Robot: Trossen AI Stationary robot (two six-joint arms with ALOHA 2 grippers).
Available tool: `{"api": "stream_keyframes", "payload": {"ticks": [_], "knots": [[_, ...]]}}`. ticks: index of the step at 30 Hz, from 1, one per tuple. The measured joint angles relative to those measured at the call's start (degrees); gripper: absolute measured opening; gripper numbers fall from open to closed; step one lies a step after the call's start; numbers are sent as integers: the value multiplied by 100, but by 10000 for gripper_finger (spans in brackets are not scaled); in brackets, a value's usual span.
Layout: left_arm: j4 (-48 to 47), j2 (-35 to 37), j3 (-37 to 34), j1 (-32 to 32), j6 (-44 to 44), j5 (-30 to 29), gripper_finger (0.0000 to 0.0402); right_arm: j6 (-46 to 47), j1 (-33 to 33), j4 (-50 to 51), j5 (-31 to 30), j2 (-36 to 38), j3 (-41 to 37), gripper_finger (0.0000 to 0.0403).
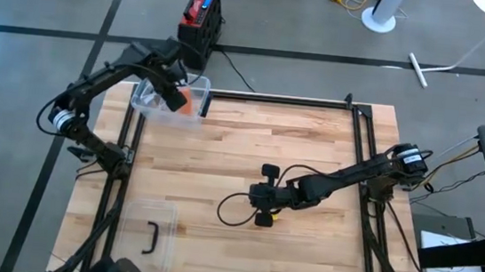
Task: Roll bandage
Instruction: Put the rolled orange bandage into the zip bag
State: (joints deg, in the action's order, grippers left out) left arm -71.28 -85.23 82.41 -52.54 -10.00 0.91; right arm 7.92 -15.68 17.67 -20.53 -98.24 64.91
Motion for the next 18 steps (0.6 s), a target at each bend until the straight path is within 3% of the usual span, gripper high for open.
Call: {"api": "stream_keyframes", "payload": {"ticks": [4,9,18], "knots": [[65,0,-512,-196,-158,-369,0,15,-11,2,0,0,-15,2],[-195,21,-702,-598,-172,-2042,0,17,-19,6,0,0,-48,2],[-121,101,-714,-728,-65,-1512,0,66,-18,-1,0,0,-53,2]]}}
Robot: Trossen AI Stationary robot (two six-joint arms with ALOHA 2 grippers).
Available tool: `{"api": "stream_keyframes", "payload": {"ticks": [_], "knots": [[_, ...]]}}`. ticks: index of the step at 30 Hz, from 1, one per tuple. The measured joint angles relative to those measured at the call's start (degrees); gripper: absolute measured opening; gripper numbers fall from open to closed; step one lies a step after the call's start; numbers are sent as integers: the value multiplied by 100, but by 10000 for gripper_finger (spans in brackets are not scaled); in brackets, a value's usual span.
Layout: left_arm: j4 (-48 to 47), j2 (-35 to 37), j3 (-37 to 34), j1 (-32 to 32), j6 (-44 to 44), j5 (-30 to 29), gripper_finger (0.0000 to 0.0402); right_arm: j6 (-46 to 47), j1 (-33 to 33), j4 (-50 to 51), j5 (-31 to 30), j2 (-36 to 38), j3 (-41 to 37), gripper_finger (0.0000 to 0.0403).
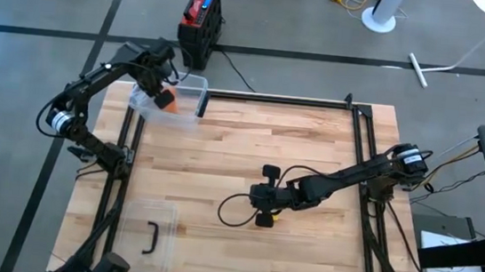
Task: Roll bandage
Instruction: Put the rolled orange bandage into the zip bag
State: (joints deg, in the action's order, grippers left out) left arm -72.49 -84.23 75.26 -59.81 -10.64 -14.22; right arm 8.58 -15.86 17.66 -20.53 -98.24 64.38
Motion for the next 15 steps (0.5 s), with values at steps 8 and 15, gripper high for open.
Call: {"api": "stream_keyframes", "payload": {"ticks": [8,15], "knots": [[9,0,0,2,215,28,12,51,-2,1,0,0,-2,3],[35,0,43,7,250,20,58,-67,-2,-1,54,0,-2,24]]}}
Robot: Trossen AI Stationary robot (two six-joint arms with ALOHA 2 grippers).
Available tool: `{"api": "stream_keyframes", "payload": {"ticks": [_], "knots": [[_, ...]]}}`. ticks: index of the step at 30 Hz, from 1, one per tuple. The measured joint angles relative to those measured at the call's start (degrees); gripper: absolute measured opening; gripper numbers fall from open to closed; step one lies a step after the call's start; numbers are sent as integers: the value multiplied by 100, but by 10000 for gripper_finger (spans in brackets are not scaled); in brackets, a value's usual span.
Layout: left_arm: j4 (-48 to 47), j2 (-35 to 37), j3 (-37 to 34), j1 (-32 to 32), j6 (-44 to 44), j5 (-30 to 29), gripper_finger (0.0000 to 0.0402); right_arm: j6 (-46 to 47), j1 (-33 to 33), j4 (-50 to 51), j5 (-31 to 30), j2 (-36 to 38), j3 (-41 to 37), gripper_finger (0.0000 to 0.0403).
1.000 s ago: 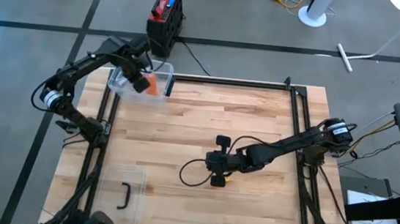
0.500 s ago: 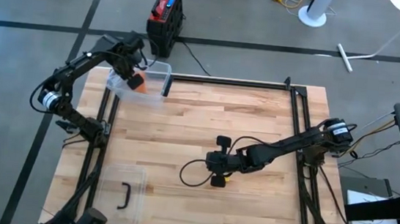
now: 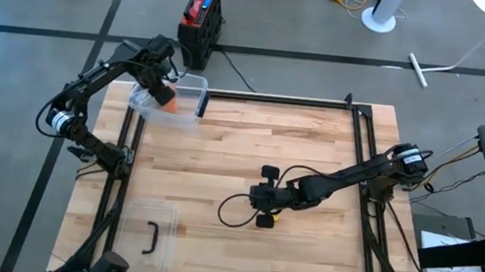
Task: Roll bandage
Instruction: Put the rolled orange bandage into the zip bag
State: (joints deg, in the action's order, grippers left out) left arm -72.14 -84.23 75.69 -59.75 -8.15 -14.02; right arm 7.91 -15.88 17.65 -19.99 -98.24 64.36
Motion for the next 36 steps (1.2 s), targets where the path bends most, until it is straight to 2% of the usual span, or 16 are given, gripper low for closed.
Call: {"api": "stream_keyframes", "payload": {"ticks": [11,13,16,17,20,22,28,36], "knots": [[-145,11,740,83,30,-13,152,51,0,-41,101,0,0,114],[-135,80,836,182,53,450,164,48,0,-41,101,0,0,126],[87,209,810,461,151,1672,169,47,0,-44,101,0,0,138],[191,242,723,627,174,1725,166,47,0,-42,103,-2,0,141],[429,238,323,1170,174,1032,152,62,0,-48,107,-2,0,146],[731,200,10,1467,81,835,139,77,-6,-50,108,-2,0,146],[1647,-34,-593,1885,-3,823,96,123,-9,-63,108,-2,0,136],[1946,-316,-600,2309,-15,1246,20,111,4,-212,103,-2,0,116]]}}
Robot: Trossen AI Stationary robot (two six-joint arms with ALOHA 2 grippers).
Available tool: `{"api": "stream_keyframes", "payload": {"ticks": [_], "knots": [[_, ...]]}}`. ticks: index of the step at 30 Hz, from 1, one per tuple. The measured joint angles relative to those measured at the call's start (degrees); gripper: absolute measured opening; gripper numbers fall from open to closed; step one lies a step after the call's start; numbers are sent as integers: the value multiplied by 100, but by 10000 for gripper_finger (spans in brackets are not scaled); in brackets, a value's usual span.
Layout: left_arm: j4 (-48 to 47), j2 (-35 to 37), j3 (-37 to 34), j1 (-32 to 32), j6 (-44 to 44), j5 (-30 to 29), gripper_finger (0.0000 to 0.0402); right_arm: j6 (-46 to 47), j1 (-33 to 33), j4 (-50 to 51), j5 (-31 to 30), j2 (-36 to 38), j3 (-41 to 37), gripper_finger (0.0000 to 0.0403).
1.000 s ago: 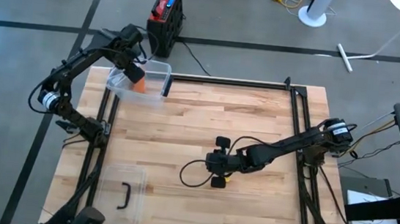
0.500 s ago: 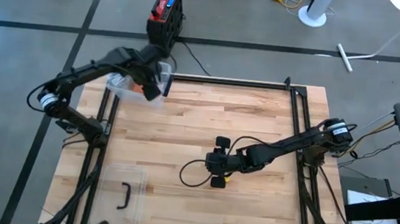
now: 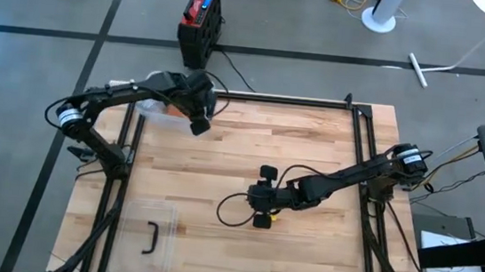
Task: Roll bandage
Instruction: Put the rolled orange bandage into the zip bag
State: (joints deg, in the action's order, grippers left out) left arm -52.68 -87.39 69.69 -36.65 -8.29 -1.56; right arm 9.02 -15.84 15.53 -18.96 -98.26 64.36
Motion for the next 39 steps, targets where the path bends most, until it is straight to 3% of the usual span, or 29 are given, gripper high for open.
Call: {"api": "stream_keyframes", "payload": {"ticks": [3,9,14,22,29,32,39], "knots": [[396,-44,-4,233,-17,124,3,-10,0,-151,-2,0,0,109],[1300,-72,-4,694,-22,712,9,-5,0,-154,-4,0,0,99],[2074,-350,-4,1121,19,819,2,-5,0,-144,-9,0,1,89],[2584,-1416,656,1801,200,824,2,14,-15,1139,-22,91,599,55],[2451,-1783,1633,2414,129,837,1,501,-40,3229,-77,417,1411,8],[2048,-1702,1877,2468,130,790,3,649,-119,3538,-77,571,1476,2],[1167,-1458,1835,2248,128,-466,4,904,-393,3563,-72,680,1414,1]]}}
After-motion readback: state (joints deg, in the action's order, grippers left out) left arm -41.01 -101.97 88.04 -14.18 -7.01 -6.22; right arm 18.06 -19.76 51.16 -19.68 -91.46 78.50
